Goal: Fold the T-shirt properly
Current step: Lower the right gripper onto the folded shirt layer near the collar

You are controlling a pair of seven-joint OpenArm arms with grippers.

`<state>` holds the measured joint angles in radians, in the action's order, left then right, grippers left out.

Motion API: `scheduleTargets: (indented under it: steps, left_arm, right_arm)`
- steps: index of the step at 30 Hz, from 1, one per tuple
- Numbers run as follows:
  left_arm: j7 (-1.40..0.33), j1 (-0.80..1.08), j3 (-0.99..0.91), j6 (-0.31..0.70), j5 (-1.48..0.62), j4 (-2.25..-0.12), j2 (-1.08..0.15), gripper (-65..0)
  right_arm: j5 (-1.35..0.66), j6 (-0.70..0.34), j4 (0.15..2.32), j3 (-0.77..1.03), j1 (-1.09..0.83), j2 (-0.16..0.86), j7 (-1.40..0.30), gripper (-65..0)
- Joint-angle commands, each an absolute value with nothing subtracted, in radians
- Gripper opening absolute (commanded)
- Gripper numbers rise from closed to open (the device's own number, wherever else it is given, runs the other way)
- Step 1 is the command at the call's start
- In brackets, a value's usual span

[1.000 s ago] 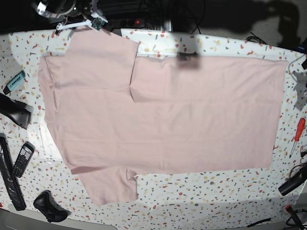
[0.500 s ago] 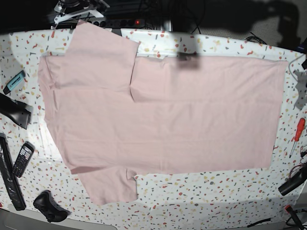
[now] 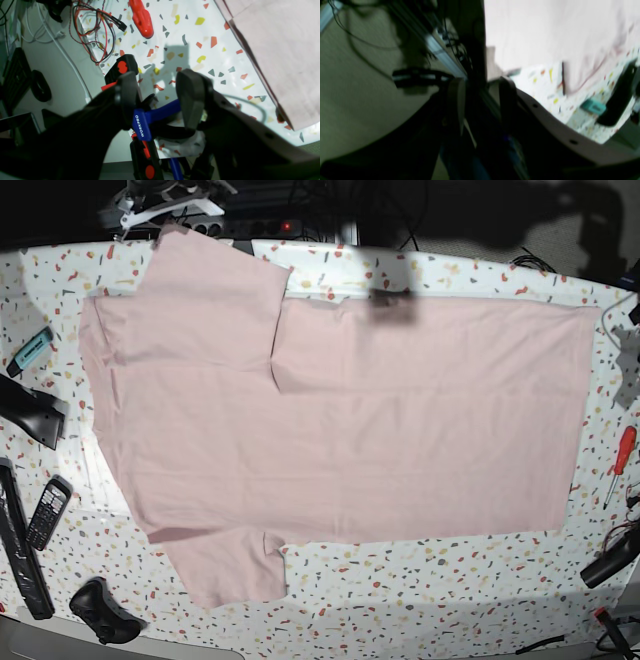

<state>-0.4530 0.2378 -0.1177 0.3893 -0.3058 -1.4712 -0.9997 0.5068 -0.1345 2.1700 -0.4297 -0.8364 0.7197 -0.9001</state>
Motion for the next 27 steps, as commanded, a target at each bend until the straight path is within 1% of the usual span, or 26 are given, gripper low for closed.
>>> scheduleTargets:
  steps: [1,7,15,23,27]
  left_arm:
    - [-0.441,0.227,-0.132,0.379,-0.287,-1.479,-1.028,-36.6]
    - [-0.441,0.227,-0.132,0.378,-0.278,-1.479,-1.028,-36.6]
    - [-0.441,0.227,-0.132,0.378,-0.278,-1.479,-1.028,-36.6]
    - [-0.437,0.227,-0.132,0.378,-0.278,-1.479,-1.028,-36.6]
    - [-0.437,0.227,-0.132,0.378,-0.278,-1.479,-1.028,-36.6]
  right_arm:
    - [0.521,-0.126,2.186,-0.428,-0.842,0.728,-0.895,-42.5]
    - [0.514,-0.126,2.182,-0.425,-0.815,0.728,-0.879,-42.5]
    - [0.411,-0.126,2.179,-0.425,-0.776,0.728,-0.882,-42.5]
    - [0.411,-0.107,2.078,-0.425,-0.748,0.728,-0.882,-42.5]
    - [0.419,-0.104,2.064,-0.425,-0.742,0.726,-0.882,-42.5]
